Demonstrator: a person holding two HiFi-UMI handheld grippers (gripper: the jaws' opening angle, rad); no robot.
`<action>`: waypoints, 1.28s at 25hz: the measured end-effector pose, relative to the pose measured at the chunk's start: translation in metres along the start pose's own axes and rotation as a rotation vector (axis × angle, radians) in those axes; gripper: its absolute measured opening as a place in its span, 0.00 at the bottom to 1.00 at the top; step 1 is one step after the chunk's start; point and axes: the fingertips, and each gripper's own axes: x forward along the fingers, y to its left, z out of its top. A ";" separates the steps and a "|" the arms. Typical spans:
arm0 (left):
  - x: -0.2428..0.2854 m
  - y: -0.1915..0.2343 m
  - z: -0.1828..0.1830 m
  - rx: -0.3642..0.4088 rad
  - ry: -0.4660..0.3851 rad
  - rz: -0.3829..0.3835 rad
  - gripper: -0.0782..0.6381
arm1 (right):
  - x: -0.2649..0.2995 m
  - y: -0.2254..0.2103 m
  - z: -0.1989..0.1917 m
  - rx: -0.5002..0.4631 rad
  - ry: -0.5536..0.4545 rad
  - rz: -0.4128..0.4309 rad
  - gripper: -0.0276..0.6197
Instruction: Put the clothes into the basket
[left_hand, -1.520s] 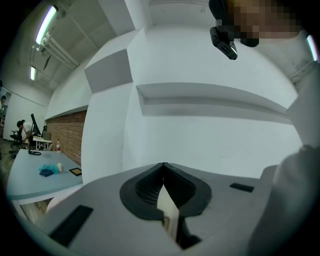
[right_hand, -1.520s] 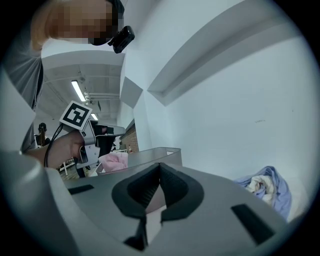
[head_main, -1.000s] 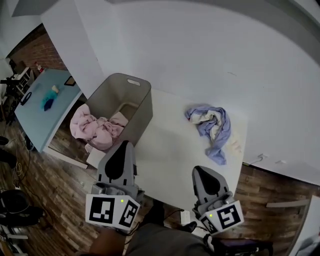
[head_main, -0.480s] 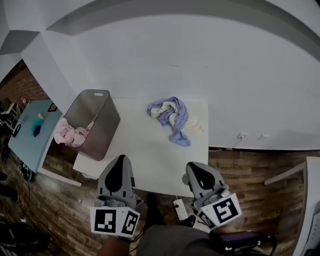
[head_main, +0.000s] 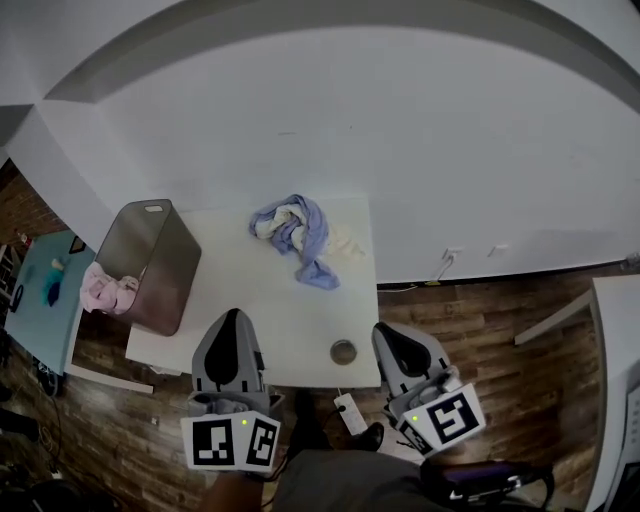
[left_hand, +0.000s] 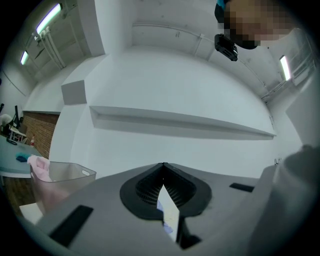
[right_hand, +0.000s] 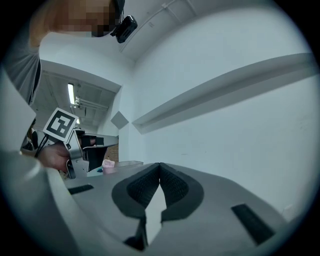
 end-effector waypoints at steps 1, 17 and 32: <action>0.005 -0.002 -0.001 -0.001 0.001 -0.011 0.12 | 0.001 -0.003 0.000 0.000 0.002 -0.011 0.05; 0.107 0.060 0.000 -0.049 -0.016 -0.224 0.12 | 0.096 -0.013 0.013 -0.040 -0.024 -0.224 0.05; 0.202 0.016 -0.098 -0.087 0.147 -0.238 0.12 | 0.142 -0.133 -0.028 -0.021 0.079 -0.212 0.05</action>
